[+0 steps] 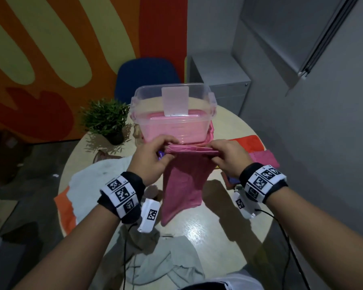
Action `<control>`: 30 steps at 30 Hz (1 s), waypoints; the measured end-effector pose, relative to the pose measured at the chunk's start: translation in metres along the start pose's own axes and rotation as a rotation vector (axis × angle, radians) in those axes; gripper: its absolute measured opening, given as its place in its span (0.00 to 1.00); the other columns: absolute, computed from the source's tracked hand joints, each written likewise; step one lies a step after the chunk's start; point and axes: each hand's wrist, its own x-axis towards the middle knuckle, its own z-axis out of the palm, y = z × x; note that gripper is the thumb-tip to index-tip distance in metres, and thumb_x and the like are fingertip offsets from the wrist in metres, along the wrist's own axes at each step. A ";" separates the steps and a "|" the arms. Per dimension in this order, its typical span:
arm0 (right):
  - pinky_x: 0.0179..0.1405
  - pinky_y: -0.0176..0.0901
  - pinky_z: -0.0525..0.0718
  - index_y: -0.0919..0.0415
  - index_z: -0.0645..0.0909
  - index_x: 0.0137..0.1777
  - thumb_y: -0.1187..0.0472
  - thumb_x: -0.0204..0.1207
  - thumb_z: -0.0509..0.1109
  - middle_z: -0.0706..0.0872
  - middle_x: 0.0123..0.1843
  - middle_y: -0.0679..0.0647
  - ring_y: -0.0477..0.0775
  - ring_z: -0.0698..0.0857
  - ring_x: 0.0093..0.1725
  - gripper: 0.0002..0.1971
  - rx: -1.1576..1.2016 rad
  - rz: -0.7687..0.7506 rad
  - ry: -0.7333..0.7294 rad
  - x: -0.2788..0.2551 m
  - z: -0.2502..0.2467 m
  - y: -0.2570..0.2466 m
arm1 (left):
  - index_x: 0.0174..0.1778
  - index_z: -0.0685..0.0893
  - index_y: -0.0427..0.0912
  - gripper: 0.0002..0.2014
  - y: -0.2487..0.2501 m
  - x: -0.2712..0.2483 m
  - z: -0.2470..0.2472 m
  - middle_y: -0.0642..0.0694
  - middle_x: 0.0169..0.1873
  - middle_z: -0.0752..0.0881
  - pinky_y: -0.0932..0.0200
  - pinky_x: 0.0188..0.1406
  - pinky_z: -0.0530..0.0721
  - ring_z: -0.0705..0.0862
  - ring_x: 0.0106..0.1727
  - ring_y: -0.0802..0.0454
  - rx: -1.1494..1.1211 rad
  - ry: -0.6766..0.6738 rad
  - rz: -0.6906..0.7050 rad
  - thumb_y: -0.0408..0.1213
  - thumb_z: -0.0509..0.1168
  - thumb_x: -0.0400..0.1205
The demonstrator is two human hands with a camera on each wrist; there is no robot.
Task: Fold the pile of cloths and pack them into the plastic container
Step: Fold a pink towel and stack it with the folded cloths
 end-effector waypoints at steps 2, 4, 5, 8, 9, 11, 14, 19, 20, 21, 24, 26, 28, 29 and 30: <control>0.47 0.35 0.80 0.58 0.89 0.53 0.72 0.71 0.74 0.89 0.44 0.44 0.46 0.86 0.44 0.13 0.077 -0.019 0.063 -0.001 -0.013 0.001 | 0.51 0.85 0.50 0.16 0.004 0.003 -0.009 0.50 0.40 0.88 0.64 0.46 0.82 0.85 0.41 0.55 -0.114 0.008 -0.074 0.25 0.76 0.75; 0.50 0.28 0.81 0.57 0.90 0.53 0.71 0.73 0.76 0.90 0.46 0.42 0.41 0.87 0.45 0.13 0.184 0.016 0.052 -0.005 -0.019 0.002 | 0.44 0.85 0.45 0.14 0.008 -0.001 -0.013 0.56 0.36 0.87 0.66 0.44 0.83 0.84 0.38 0.59 -0.217 -0.066 -0.105 0.21 0.75 0.73; 0.50 0.29 0.82 0.55 0.90 0.52 0.71 0.73 0.77 0.91 0.46 0.43 0.40 0.88 0.46 0.12 0.233 0.045 0.014 -0.008 -0.021 0.001 | 0.42 0.85 0.44 0.14 0.008 -0.005 -0.013 0.57 0.35 0.86 0.66 0.43 0.83 0.83 0.37 0.60 -0.249 -0.124 -0.125 0.20 0.75 0.73; 0.47 0.27 0.81 0.52 0.88 0.49 0.67 0.72 0.80 0.90 0.44 0.42 0.36 0.87 0.46 0.10 0.340 0.148 -0.248 -0.033 -0.016 0.004 | 0.41 0.86 0.45 0.11 -0.011 -0.030 -0.005 0.46 0.42 0.88 0.53 0.52 0.88 0.87 0.45 0.45 -0.287 -0.329 -0.260 0.25 0.76 0.74; 0.48 0.29 0.82 0.51 0.87 0.48 0.64 0.72 0.80 0.90 0.44 0.42 0.35 0.87 0.46 0.09 0.353 0.191 -0.364 -0.045 -0.010 0.006 | 0.41 0.86 0.48 0.10 -0.021 -0.042 0.001 0.44 0.44 0.88 0.49 0.54 0.88 0.88 0.48 0.42 -0.276 -0.397 -0.316 0.29 0.77 0.74; 0.53 0.36 0.82 0.47 0.87 0.48 0.59 0.74 0.79 0.89 0.45 0.40 0.36 0.86 0.48 0.07 0.282 0.235 -0.550 -0.070 0.010 0.015 | 0.42 0.85 0.53 0.07 -0.043 -0.067 0.019 0.50 0.43 0.87 0.50 0.55 0.86 0.87 0.47 0.48 -0.185 -0.556 -0.373 0.38 0.77 0.75; 0.58 0.49 0.85 0.41 0.85 0.47 0.55 0.75 0.74 0.89 0.46 0.39 0.40 0.86 0.49 0.06 0.175 0.299 -0.774 -0.105 0.046 0.030 | 0.41 0.84 0.55 0.05 -0.071 -0.100 0.048 0.62 0.34 0.85 0.57 0.48 0.82 0.83 0.39 0.62 -0.057 -0.787 -0.419 0.42 0.74 0.77; 0.61 0.53 0.85 0.44 0.82 0.52 0.54 0.70 0.69 0.88 0.51 0.45 0.49 0.86 0.53 0.10 0.189 0.416 -0.858 -0.123 0.077 0.043 | 0.43 0.83 0.48 0.03 -0.095 -0.119 0.075 0.54 0.32 0.84 0.59 0.39 0.84 0.83 0.33 0.60 -0.139 -0.729 -0.570 0.37 0.71 0.79; 0.61 0.52 0.84 0.45 0.81 0.53 0.56 0.72 0.71 0.88 0.53 0.47 0.51 0.86 0.54 0.10 0.194 0.431 -0.821 -0.119 0.079 0.045 | 0.44 0.81 0.46 0.03 -0.097 -0.115 0.080 0.52 0.31 0.83 0.62 0.35 0.82 0.81 0.30 0.60 -0.168 -0.659 -0.611 0.36 0.70 0.80; 0.59 0.50 0.84 0.47 0.79 0.53 0.57 0.73 0.71 0.88 0.53 0.48 0.51 0.86 0.54 0.10 0.203 0.447 -0.768 -0.115 0.081 0.046 | 0.45 0.80 0.45 0.04 -0.098 -0.109 0.084 0.52 0.30 0.81 0.64 0.32 0.80 0.79 0.28 0.61 -0.157 -0.578 -0.632 0.35 0.69 0.82; 0.57 0.50 0.85 0.45 0.75 0.57 0.59 0.77 0.71 0.89 0.52 0.49 0.51 0.87 0.52 0.12 0.235 0.506 -0.578 -0.097 0.088 0.059 | 0.50 0.79 0.47 0.02 -0.101 -0.084 0.094 0.51 0.32 0.82 0.68 0.32 0.77 0.78 0.30 0.60 -0.076 -0.370 -0.609 0.37 0.66 0.84; 0.57 0.51 0.86 0.47 0.75 0.61 0.61 0.80 0.70 0.89 0.51 0.50 0.52 0.88 0.52 0.14 0.248 0.544 -0.456 -0.084 0.095 0.066 | 0.54 0.80 0.48 0.04 -0.102 -0.067 0.101 0.48 0.35 0.83 0.67 0.32 0.80 0.81 0.34 0.57 -0.174 -0.258 -0.655 0.35 0.64 0.86; 0.59 0.44 0.83 0.51 0.74 0.70 0.63 0.82 0.69 0.87 0.55 0.52 0.54 0.87 0.58 0.18 0.265 0.594 -0.362 -0.073 0.100 0.070 | 0.62 0.77 0.49 0.10 -0.106 -0.057 0.107 0.46 0.42 0.84 0.63 0.39 0.86 0.85 0.41 0.53 -0.268 -0.191 -0.742 0.35 0.64 0.86; 0.61 0.40 0.79 0.53 0.71 0.75 0.63 0.82 0.69 0.86 0.60 0.53 0.55 0.85 0.64 0.22 0.285 0.617 -0.338 -0.069 0.101 0.070 | 0.66 0.74 0.51 0.15 -0.110 -0.056 0.111 0.45 0.47 0.85 0.58 0.46 0.88 0.86 0.48 0.51 -0.310 -0.191 -0.786 0.35 0.66 0.85; 0.64 0.37 0.75 0.54 0.68 0.79 0.63 0.82 0.70 0.83 0.66 0.55 0.55 0.82 0.69 0.27 0.305 0.636 -0.334 -0.068 0.103 0.071 | 0.68 0.72 0.54 0.21 -0.114 -0.058 0.114 0.46 0.52 0.84 0.51 0.52 0.89 0.85 0.53 0.48 -0.326 -0.211 -0.823 0.33 0.68 0.83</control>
